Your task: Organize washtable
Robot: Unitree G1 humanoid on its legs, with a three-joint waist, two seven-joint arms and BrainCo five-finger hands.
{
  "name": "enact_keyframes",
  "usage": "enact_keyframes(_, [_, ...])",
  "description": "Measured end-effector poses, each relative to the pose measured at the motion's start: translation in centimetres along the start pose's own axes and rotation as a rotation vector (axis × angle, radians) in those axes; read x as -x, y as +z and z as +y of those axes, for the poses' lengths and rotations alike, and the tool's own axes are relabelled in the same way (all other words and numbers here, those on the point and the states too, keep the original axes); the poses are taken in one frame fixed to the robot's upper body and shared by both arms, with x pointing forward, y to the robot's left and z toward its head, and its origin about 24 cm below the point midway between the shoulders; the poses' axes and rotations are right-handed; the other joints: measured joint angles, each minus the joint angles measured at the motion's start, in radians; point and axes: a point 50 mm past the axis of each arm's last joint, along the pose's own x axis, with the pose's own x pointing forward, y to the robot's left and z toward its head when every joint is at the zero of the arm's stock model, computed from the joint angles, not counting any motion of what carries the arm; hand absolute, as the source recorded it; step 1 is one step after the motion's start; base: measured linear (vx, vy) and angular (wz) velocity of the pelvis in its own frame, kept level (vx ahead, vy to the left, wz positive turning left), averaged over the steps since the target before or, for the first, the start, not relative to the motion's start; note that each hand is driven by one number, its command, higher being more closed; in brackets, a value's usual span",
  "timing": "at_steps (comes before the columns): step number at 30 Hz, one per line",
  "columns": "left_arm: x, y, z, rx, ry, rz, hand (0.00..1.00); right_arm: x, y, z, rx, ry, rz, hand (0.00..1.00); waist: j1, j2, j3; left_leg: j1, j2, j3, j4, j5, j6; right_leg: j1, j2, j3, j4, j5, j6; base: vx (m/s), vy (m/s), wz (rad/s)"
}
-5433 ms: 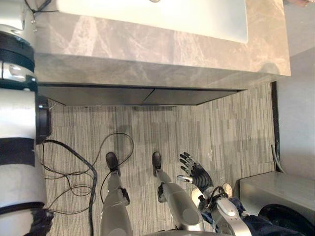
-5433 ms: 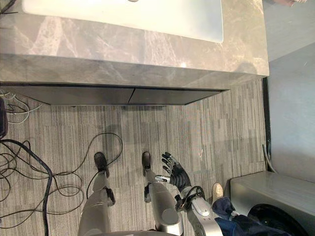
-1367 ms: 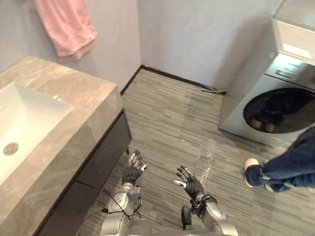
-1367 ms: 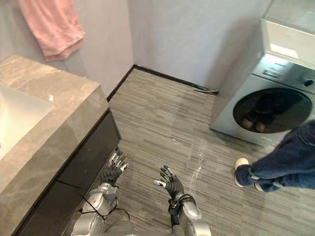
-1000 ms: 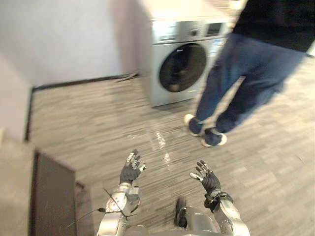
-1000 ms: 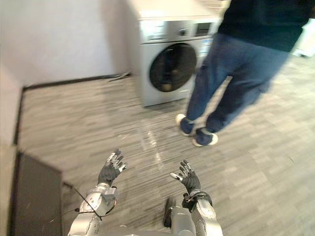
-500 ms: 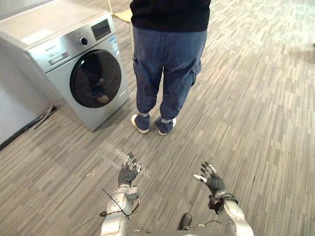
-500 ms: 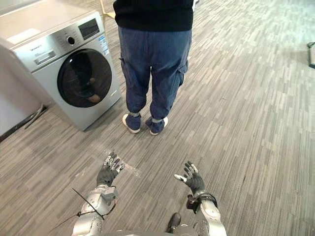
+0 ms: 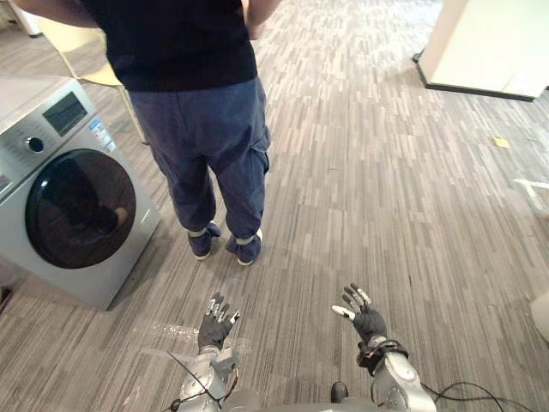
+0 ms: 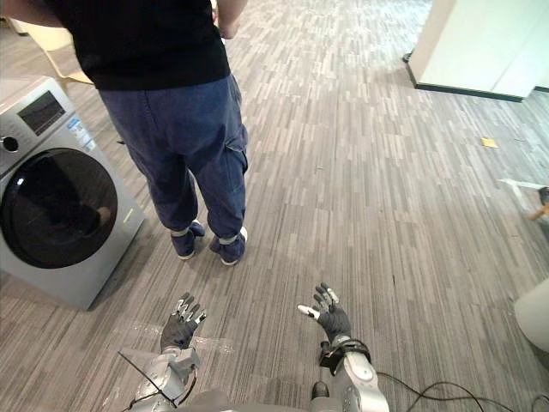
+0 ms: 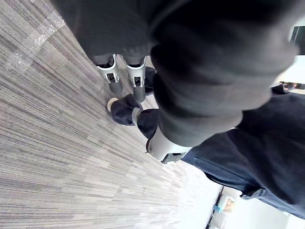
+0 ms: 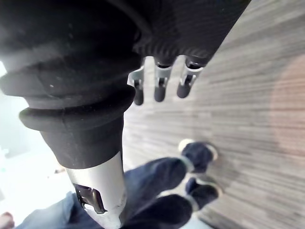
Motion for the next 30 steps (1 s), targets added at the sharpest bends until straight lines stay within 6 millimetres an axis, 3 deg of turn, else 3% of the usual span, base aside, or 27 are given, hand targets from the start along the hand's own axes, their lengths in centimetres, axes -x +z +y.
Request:
enact_keyframes(9, [0.9, -0.6, -0.1, -0.006, -0.013, 0.018, 0.0, 0.7, -1.5, 0.0, -0.003, -0.037, 0.049, 0.0, -0.002, -0.002, -0.006, 0.082, 0.009, 0.079, -0.118, 0.02, 0.009, 0.003, 0.002, 0.052, -0.016, 0.006, 0.001, -0.01, 0.028, -0.23])
enact_keyframes(10, [0.9, -1.6, 1.9, -0.042, 0.043, 0.074, 0.0, 0.4, -4.0, -0.1, 0.045, -0.015, 0.182, 0.0, 0.0, -0.026, -0.085, 0.081, -0.018, 0.08, -0.203, 0.098, 0.015, -0.012, -0.02, -0.003, -0.104, 0.102, -0.014, 0.0, 0.002, -0.05])
enact_keyframes(21, [0.8, -1.5, 2.0, -0.055, 0.047, 0.074, 0.0, 0.4, -3.8, -0.8, 0.015, -0.053, 0.172, 0.0, -0.002, -0.036, -0.078, 0.074, -0.019, 0.086, -0.204, 0.099, 0.013, -0.016, -0.025, -0.003, -0.098, 0.103, -0.013, 0.0, 0.0, 0.0])
enact_keyframes(26, [0.1, -1.3, 2.3, -0.086, 0.061, 0.076, 0.0, -0.2, -2.6, -1.8, -0.047, -0.118, 0.124, 0.0, -0.002, -0.052, -0.053, 0.029, -0.018, 0.094, -0.17, 0.098, 0.014, -0.067, -0.042, -0.006, -0.065, 0.103, -0.012, -0.02, 0.029, 0.02])
enact_keyframes(30, [-0.2, -0.9, 2.5, -0.102, 0.058, 0.064, 0.0, -0.5, -1.8, -2.5, -0.07, -0.16, 0.086, 0.0, -0.002, -0.057, -0.031, -0.032, -0.02, 0.091, -0.089, 0.06, 0.033, -0.099, -0.048, -0.007, -0.028, 0.084, -0.005, -0.07, 0.046, 0.03])
